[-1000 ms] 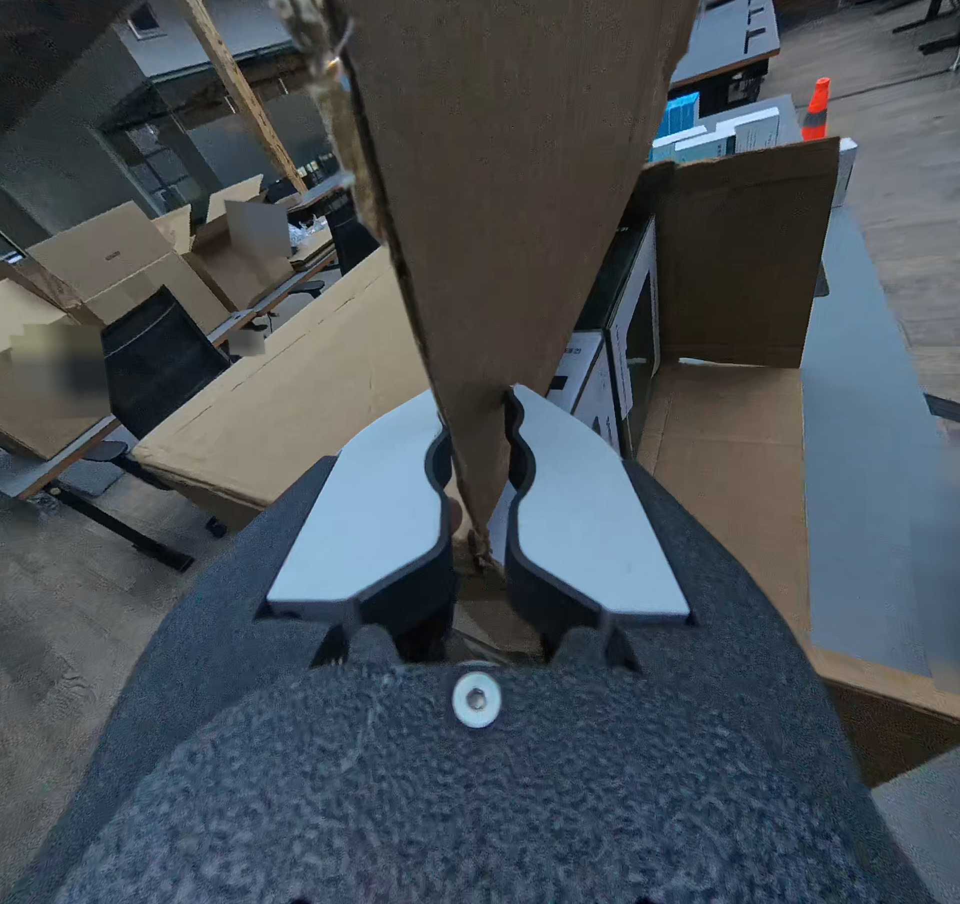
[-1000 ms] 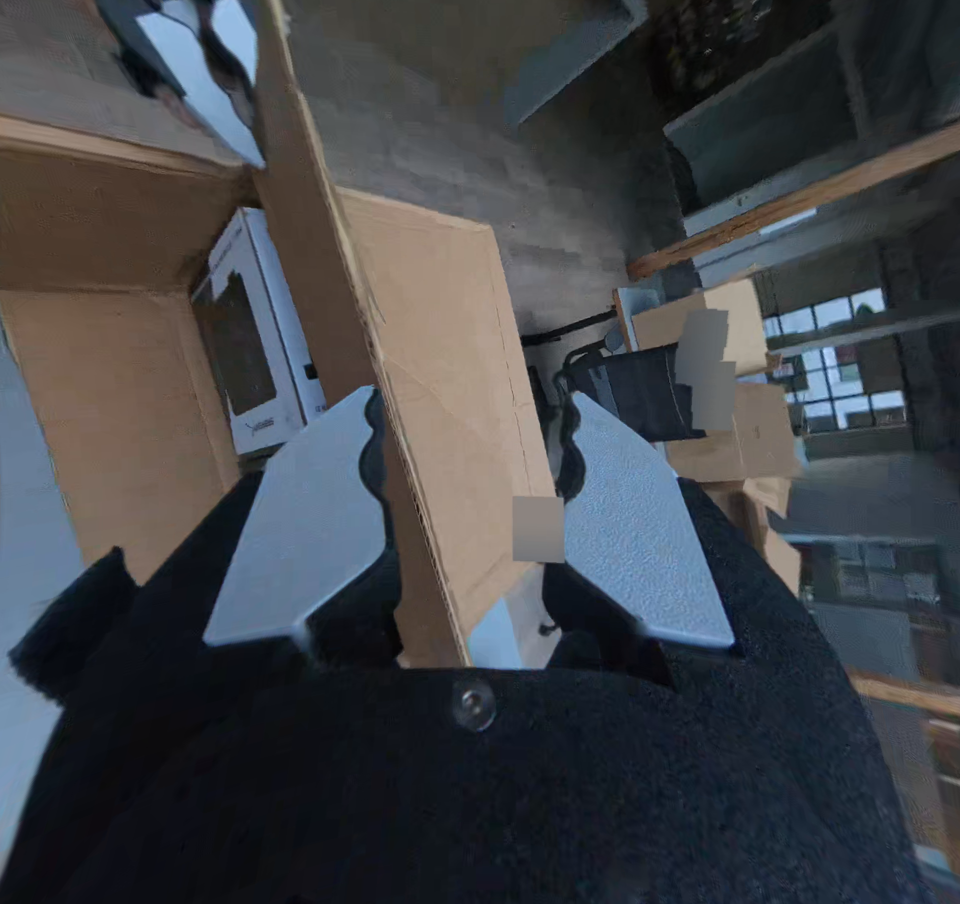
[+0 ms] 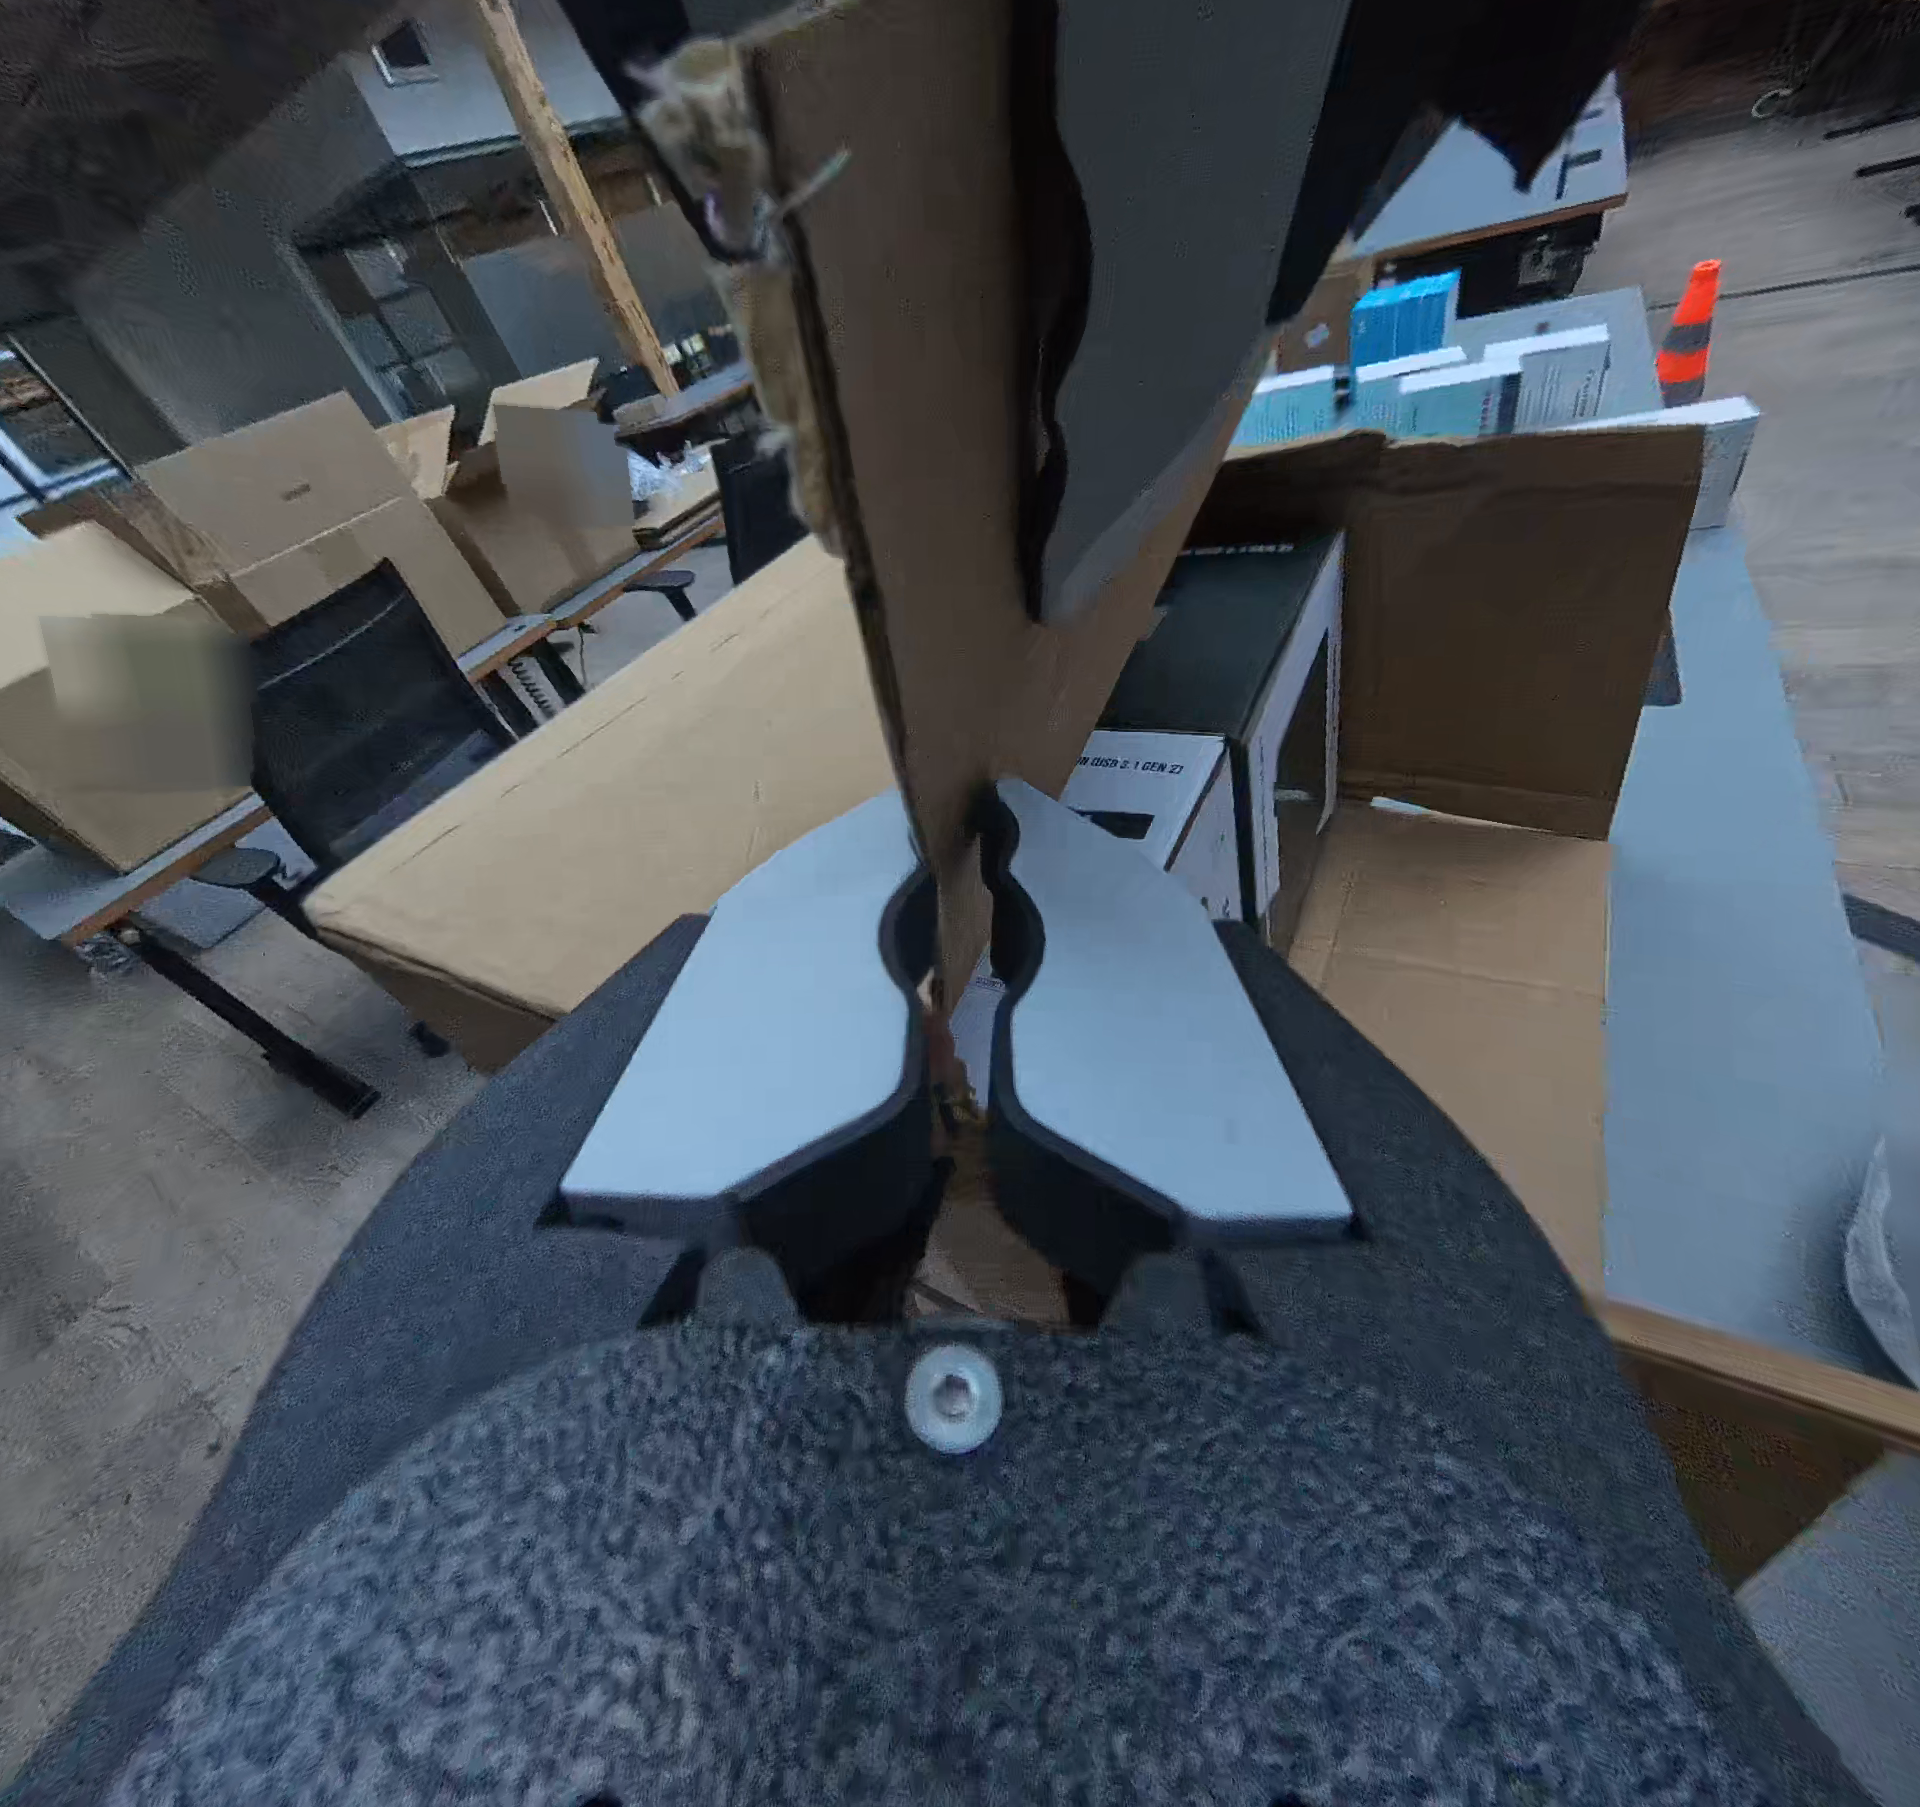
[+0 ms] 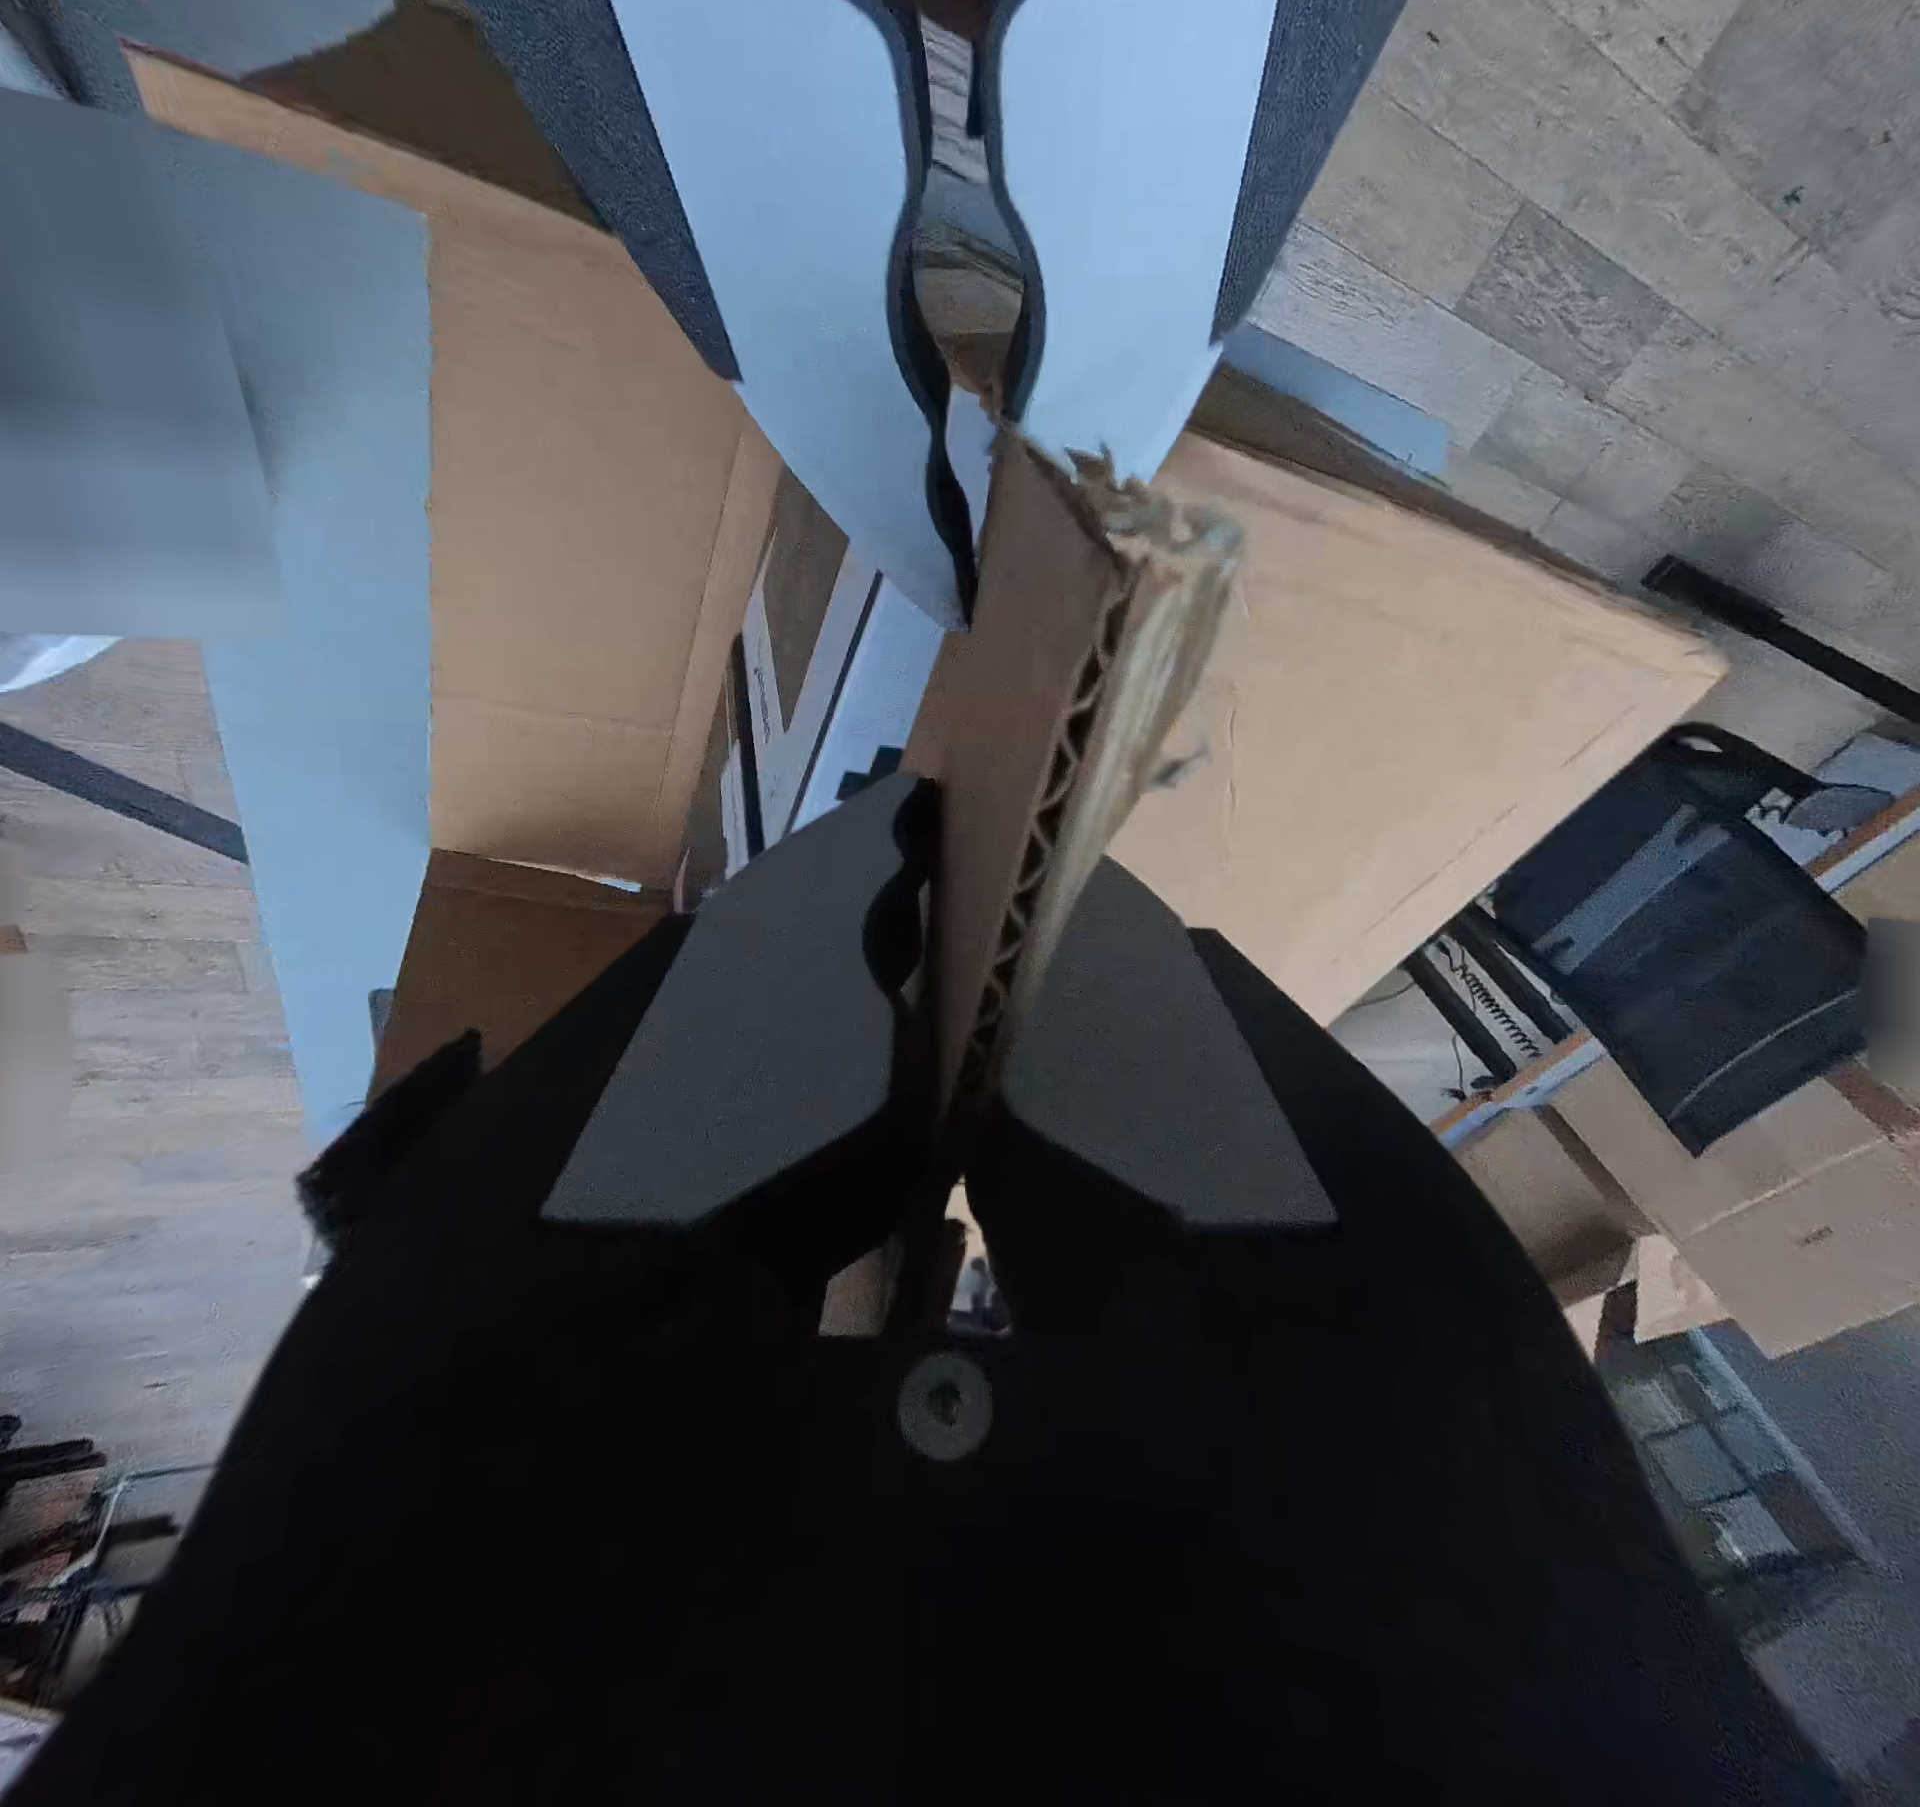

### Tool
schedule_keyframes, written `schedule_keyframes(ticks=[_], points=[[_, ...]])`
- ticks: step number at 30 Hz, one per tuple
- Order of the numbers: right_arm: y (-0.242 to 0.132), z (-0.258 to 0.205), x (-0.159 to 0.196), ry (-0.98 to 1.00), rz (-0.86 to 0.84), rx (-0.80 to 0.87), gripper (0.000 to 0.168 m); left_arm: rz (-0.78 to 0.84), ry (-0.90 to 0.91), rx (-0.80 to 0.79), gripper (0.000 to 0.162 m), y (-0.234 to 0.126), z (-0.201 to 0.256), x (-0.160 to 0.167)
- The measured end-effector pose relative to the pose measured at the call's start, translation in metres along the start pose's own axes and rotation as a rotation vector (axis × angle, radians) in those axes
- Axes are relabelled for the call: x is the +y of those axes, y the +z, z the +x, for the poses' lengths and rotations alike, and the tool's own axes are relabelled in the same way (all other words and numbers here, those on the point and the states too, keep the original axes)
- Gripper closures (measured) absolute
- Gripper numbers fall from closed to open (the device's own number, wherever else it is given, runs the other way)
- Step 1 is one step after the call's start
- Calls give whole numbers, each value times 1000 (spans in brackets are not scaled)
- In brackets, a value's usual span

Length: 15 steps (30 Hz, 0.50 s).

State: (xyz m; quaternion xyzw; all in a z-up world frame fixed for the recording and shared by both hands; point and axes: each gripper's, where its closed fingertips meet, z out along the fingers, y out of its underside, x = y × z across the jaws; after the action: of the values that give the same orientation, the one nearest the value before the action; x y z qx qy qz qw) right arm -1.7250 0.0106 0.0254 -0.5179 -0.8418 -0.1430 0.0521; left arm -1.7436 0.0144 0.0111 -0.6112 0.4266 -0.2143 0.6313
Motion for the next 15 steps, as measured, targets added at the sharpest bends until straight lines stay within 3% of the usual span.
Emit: schedule_keyframes(ticks=[3,8,11,15], points=[[-22,-11,19,36,59,-20,168,-62,134,30,159,7,14,-30],[-45,-64,48,-38,97,-145,168,-206,323,198,157,20,74,-60],[-47,-67,61,-2,144,-246,168,-158,132,286,158,30,79,-68],[-56,-73,62,-98,107,-124,168,-173,156,164,159,27,81,-76]])
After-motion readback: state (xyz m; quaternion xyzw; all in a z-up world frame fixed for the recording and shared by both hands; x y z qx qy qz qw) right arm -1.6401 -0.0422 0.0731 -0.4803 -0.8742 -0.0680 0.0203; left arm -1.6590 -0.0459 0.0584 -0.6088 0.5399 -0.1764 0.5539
